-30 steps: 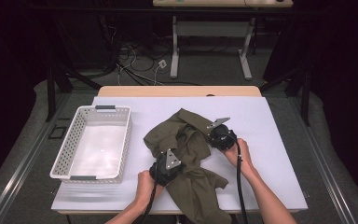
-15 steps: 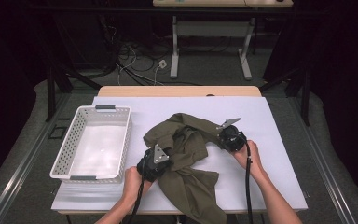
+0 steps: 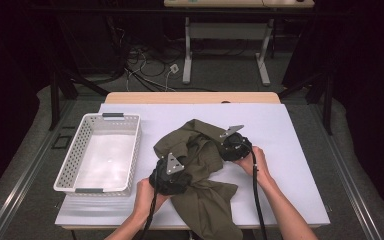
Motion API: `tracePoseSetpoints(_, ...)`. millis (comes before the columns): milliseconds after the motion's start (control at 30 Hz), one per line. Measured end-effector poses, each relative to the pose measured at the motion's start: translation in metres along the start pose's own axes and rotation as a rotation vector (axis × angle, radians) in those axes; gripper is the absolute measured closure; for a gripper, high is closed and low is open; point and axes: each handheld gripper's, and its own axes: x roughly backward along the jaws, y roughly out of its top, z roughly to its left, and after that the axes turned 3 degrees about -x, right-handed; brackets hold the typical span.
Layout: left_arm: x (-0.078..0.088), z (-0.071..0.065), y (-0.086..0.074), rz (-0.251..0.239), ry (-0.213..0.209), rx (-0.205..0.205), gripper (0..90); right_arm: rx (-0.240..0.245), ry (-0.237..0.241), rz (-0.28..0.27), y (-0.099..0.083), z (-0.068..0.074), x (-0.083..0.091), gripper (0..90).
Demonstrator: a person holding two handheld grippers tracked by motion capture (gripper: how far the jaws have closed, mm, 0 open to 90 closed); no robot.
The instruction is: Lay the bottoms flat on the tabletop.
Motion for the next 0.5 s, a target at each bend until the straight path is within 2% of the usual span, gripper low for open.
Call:
tracePoseSetpoints(67, -0.003, -0.002, 0.002, -0.002, -0.006, -0.003, 36.3, -0.013, 0.011, -0.001, 0.000, 0.000, -0.003, 42.1)
tracePoseSetpoints(100, -0.005, -0.003, 0.003, 0.000, -0.006, -0.013, 35.8, -0.009, 0.011, -0.021, 0.000, -0.001, -0.006, 41.6)
tracePoseSetpoints(233, -0.013, -0.008, 0.005, 0.007, -0.018, -0.026, 35.2, -0.024, 0.012, 0.008, 0.000, -0.001, -0.010, 40.1)
tracePoseSetpoints(267, -0.015, -0.009, 0.005, 0.010, -0.014, -0.032, 35.5, -0.035, 0.015, -0.013, -0.001, 0.000, -0.014, 40.6)
tracePoseSetpoints(300, -0.017, -0.009, 0.005, 0.009, -0.010, -0.044, 36.5, -0.032, 0.016, 0.020, 0.000, 0.000, -0.013, 41.5)
tracePoseSetpoints(333, -0.019, -0.009, 0.005, 0.010, -0.012, -0.042, 37.7, -0.035, 0.020, -0.011, 0.000, -0.001, -0.015, 42.6)
tracePoseSetpoints(367, -0.020, -0.009, 0.004, 0.010, -0.018, -0.038, 40.2, -0.035, 0.026, 0.006, 0.000, -0.001, -0.014, 44.5)
tracePoseSetpoints(433, -0.025, -0.009, 0.003, 0.020, -0.028, -0.040, 46.3, -0.054, 0.033, -0.014, -0.001, -0.001, -0.015, 52.1)
tracePoseSetpoints(467, -0.027, -0.009, 0.001, 0.022, -0.029, -0.047, 49.7, -0.069, 0.051, 0.002, 0.000, -0.001, -0.015, 55.1)
tracePoseSetpoints(500, -0.029, -0.009, 0.000, 0.026, -0.032, -0.047, 52.2, -0.067, 0.050, -0.011, -0.001, -0.001, -0.016, 58.6)
